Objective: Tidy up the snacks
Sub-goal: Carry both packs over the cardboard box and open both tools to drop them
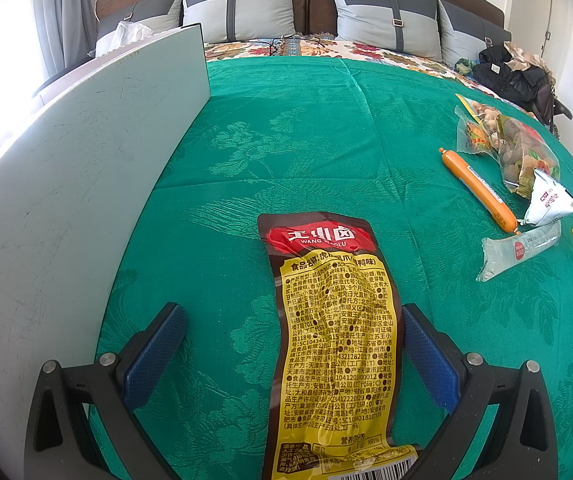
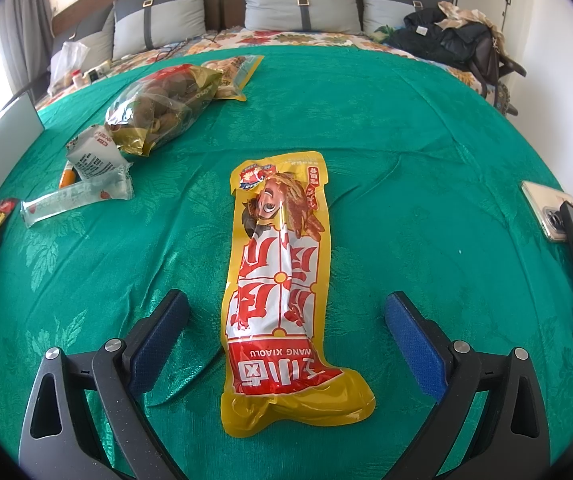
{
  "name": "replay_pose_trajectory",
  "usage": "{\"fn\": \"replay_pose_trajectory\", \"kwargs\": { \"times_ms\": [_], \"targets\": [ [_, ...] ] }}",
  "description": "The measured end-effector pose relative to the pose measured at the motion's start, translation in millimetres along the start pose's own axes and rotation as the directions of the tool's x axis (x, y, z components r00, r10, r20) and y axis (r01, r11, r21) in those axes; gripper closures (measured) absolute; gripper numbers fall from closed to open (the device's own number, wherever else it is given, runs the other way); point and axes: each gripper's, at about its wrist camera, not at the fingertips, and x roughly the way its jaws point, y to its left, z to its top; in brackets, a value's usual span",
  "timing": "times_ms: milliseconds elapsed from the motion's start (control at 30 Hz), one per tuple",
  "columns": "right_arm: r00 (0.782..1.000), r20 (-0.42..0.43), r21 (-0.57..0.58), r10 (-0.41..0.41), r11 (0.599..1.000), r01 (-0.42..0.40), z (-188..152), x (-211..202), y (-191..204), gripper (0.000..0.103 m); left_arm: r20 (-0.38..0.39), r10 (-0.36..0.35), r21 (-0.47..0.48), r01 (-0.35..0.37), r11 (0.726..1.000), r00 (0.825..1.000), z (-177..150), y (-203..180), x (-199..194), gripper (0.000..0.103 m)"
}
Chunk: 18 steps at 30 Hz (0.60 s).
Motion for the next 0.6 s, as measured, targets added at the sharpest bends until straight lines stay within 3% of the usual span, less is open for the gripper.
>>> {"fn": "replay_pose_trajectory", "kwargs": {
  "times_ms": [267, 333, 400, 500, 600],
  "targets": [
    [1.000, 0.000, 0.003, 0.006, 1.000, -0.006, 1.1, 1.6, -0.6, 0.002, -0.002, -0.002, 0.003, 0.002, 1.000, 1.000, 0.2, 0.8, 0.0, 0.000],
    [0.999, -0.019, -0.008, 0.034, 0.999, -0.034, 4.0, 3.2, -3.6, 0.002, -0.044, -0.011, 0.017, 0.012, 1.000, 0.999, 5.3, -0.7, 2.4, 0.000],
    [0.991, -0.097, 0.012, 0.092, 0.996, -0.091, 15.7, 7.0, -12.3, 0.003, -0.136, -0.028, 0.049, 0.035, 0.998, 0.990, 14.5, -1.3, 6.5, 0.000],
    [0.955, -0.238, 0.123, 0.177, 0.981, -0.151, 36.4, 15.5, -25.1, 0.004, -0.242, -0.033, 0.078, 0.054, 0.996, 0.970, 23.5, -4.5, 10.9, 0.000],
    [0.923, -0.373, 0.006, 0.098, 0.995, -0.103, 48.6, 30.5, -2.8, 0.007, -0.304, -0.034, 0.096, 0.066, 0.993, 0.952, 26.5, -8.5, 11.5, 0.003]
  ]
}}
